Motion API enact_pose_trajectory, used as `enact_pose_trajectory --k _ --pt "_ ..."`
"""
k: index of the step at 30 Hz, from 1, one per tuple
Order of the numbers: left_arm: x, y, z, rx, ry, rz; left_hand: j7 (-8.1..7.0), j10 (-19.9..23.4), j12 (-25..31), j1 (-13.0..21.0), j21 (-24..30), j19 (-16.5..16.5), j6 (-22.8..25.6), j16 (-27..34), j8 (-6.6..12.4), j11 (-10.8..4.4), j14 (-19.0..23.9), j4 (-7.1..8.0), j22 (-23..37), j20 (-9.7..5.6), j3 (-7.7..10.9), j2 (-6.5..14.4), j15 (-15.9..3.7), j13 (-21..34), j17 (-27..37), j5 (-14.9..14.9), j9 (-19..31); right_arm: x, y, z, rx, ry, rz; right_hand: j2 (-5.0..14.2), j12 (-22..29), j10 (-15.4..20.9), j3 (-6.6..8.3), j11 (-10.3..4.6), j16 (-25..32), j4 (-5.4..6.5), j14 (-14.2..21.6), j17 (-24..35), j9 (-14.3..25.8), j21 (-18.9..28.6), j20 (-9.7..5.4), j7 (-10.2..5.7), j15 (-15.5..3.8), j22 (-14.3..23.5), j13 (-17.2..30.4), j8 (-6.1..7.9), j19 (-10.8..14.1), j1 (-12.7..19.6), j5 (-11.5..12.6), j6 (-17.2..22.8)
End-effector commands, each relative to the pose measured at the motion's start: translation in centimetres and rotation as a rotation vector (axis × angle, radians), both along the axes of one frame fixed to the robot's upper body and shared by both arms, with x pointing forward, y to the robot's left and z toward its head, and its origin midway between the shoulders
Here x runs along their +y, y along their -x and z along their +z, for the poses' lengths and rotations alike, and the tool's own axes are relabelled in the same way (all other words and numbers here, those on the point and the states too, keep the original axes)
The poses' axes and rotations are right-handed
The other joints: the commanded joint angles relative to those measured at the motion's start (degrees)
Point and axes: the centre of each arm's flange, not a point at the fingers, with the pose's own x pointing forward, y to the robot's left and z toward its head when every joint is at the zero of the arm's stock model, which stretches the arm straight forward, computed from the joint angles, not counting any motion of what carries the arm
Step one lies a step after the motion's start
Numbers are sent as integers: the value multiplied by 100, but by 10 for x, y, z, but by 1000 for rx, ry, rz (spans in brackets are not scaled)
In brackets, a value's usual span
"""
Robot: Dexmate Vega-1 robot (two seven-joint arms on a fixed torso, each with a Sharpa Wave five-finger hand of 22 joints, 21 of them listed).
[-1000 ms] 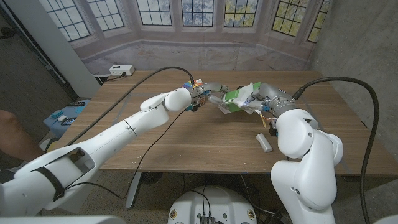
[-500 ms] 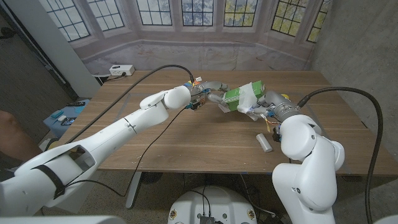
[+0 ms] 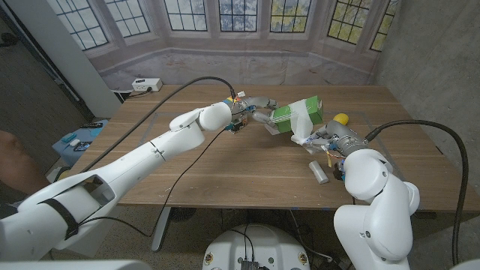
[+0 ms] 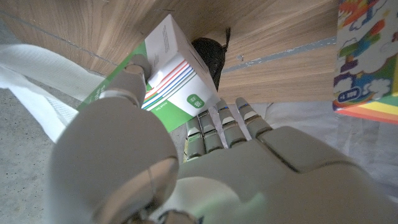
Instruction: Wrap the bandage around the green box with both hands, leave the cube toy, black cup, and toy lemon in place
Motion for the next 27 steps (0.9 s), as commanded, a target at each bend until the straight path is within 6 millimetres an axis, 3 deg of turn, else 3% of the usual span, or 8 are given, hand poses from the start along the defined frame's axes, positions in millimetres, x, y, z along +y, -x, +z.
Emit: enact_pose_trajectory --k 1,27 --pt "1 7 0 -1 15 15 248 23 25 -197 23 26 343 10 577 57 15 2 28 27 -9 413 31 10 17 28 29 -12 -14 -18 24 -34 5 25 17 18 4 -4 -21 -43 58 19 29 19 -73 -11 -621 7 22 -9 0 3 30 -5" --pt "11 9 8 -5 21 30 252 35 36 -213 23 27 345 13 571 62 26 4 29 30 -19 422 44 9 19 36 32 -20 -45 -24 10 -49 8 18 22 31 11 -21 -22 -63 75 46 30 25 -89 -10 -624 7 34 -4 16 56 32 10"
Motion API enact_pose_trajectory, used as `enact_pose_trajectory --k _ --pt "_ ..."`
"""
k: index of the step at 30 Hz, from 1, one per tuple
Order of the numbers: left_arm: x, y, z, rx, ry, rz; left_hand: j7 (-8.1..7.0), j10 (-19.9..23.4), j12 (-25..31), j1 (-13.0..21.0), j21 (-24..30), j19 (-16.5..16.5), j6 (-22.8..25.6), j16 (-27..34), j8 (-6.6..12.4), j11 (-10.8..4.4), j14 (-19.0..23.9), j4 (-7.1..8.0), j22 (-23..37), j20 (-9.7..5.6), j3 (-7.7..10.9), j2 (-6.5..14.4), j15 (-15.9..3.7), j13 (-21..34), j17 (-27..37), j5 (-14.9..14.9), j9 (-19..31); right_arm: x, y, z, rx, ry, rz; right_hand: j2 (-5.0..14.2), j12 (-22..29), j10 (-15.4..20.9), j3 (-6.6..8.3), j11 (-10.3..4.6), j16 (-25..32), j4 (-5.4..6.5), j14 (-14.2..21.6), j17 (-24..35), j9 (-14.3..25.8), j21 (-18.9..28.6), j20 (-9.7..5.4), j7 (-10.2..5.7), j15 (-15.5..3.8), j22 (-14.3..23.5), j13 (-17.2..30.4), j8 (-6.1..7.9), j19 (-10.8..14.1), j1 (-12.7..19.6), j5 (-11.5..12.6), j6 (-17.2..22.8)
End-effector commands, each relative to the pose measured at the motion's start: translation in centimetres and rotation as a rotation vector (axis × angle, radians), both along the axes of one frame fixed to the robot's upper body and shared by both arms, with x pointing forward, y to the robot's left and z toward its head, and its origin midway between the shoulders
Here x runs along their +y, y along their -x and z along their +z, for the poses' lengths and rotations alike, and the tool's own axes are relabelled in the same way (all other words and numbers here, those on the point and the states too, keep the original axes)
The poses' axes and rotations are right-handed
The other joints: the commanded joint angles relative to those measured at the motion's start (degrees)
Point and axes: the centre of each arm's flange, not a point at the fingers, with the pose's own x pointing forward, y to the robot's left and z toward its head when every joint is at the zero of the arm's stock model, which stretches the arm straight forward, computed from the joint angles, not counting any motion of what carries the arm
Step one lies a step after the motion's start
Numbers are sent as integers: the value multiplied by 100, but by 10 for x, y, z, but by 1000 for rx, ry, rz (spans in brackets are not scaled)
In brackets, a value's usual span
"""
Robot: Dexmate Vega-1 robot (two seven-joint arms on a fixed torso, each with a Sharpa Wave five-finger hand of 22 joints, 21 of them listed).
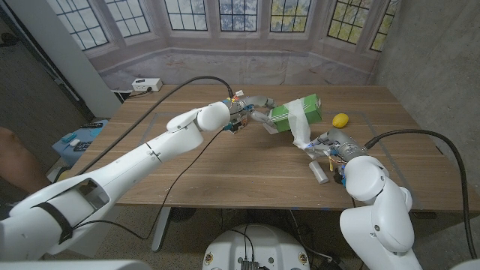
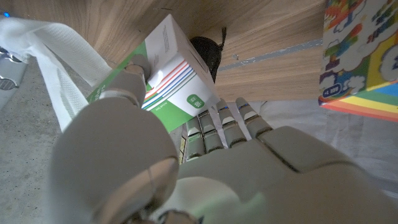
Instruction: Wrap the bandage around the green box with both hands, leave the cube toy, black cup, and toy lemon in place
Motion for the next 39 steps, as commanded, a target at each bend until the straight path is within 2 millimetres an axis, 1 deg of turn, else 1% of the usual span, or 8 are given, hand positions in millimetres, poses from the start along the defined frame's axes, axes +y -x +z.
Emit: enact_pose_trajectory --k 1,5,13,28,34,39 --pt "2 1 5 -3 3 -3 251 -3 35 -204 24 30 346 12 572 23 22 24 29 31 -4 414 48 8 6 37 30 -5 -15 -4 -1 -5 -8 20 24 31 27 -20 -21 -13 36 21 31 26 -88 -13 -603 7 31 -5 17 56 32 9" --pt "2 1 7 -1 2 -5 274 -1 37 -204 24 30 359 13 575 32 24 23 29 33 -4 417 51 8 7 39 29 -5 -21 -5 0 -11 -5 16 22 29 23 -18 -12 -15 48 30 31 25 -90 -9 -606 7 31 -3 16 61 32 14" --pt "1 2 9 5 0 -12 270 -6 36 -210 23 29 359 11 575 25 28 22 29 29 -4 412 44 8 6 41 33 -5 -29 -5 -10 -13 -1 12 22 30 22 -26 -18 -14 46 34 32 25 -96 -12 -602 7 33 -5 16 65 31 9" --pt "-9 9 9 13 -15 -24 266 -14 36 -221 18 14 339 3 563 34 14 24 29 39 2 418 62 6 5 45 36 -11 -38 -11 -39 -30 6 13 18 28 23 -27 -21 -14 55 48 33 27 -106 -11 -608 8 34 -6 19 84 31 8" --pt "-13 11 7 25 -22 -35 273 -19 36 -227 17 11 347 2 562 40 11 25 30 34 -3 416 51 5 5 45 34 -13 -43 -10 -53 -25 14 12 19 28 24 -29 -23 -14 59 53 33 27 -105 -31 -606 8 37 -9 20 90 32 0" --pt "-17 13 6 26 -24 -37 282 -20 36 -235 16 8 334 1 557 23 8 28 30 32 -4 419 64 4 6 45 36 -16 -46 -9 -55 -12 18 10 20 29 23 -27 -27 -14 60 57 33 27 -105 -14 -609 8 41 -7 17 96 32 5"
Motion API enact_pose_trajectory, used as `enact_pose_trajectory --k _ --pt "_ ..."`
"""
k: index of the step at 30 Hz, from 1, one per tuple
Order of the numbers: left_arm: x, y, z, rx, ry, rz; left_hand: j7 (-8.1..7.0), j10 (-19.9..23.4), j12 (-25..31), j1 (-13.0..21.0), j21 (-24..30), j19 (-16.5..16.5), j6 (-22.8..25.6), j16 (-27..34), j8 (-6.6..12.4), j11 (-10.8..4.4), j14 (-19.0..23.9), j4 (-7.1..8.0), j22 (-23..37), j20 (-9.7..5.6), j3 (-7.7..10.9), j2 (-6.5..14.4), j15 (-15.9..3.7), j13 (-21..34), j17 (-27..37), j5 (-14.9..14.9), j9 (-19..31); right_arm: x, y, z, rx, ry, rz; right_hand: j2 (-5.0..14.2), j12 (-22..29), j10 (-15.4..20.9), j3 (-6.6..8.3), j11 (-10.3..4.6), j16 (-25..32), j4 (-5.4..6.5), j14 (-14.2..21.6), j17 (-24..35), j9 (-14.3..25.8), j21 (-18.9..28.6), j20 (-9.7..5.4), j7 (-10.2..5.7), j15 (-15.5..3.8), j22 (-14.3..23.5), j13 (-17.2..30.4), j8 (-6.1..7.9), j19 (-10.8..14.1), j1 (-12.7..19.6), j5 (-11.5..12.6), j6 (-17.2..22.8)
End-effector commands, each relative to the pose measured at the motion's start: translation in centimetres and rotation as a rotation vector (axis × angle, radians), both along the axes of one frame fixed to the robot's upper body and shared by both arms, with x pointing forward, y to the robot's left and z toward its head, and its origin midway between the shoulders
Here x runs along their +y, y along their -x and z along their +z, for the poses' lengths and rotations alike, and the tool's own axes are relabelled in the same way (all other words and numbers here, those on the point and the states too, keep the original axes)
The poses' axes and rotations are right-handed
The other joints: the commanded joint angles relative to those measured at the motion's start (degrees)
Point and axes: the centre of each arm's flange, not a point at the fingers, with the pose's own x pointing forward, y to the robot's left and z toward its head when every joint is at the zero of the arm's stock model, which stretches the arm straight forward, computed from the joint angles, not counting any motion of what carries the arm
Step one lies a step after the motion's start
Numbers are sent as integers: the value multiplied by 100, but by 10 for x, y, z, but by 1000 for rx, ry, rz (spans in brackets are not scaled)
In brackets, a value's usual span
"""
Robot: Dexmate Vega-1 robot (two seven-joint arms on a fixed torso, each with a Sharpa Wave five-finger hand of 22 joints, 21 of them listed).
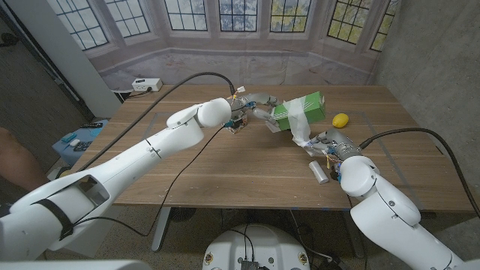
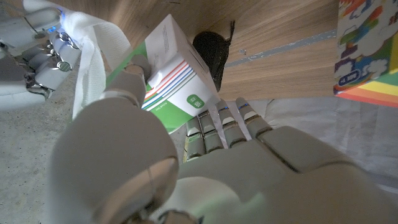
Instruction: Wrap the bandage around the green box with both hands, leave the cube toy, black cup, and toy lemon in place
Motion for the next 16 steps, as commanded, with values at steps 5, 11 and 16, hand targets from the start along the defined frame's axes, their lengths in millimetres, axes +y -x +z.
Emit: enact_pose_trajectory --k 5,11,16 --pt "-11 6 -1 9 -14 -8 278 -6 34 -221 17 7 338 0 558 17 27 46 30 35 14 403 44 16 5 23 11 -9 -10 2 -20 9 0 -17 24 37 23 -26 -38 -11 54 29 5 27 -104 -17 -600 8 17 -4 19 69 32 14" --pt "-13 6 0 8 -18 -10 280 -10 34 -225 17 7 343 -2 560 25 26 46 30 34 17 408 44 16 3 25 15 -13 -10 2 -20 7 -9 -18 18 29 23 -24 -43 -8 56 30 5 27 -102 -24 -602 7 14 -6 18 69 32 7" --pt "-14 6 0 6 -22 -8 284 -20 31 -231 18 8 324 2 552 32 22 51 30 38 9 417 51 15 8 24 18 -15 -12 1 -17 7 -6 -20 17 22 22 -26 -49 -6 54 30 5 27 -102 -24 -600 7 19 -11 18 68 33 -4"
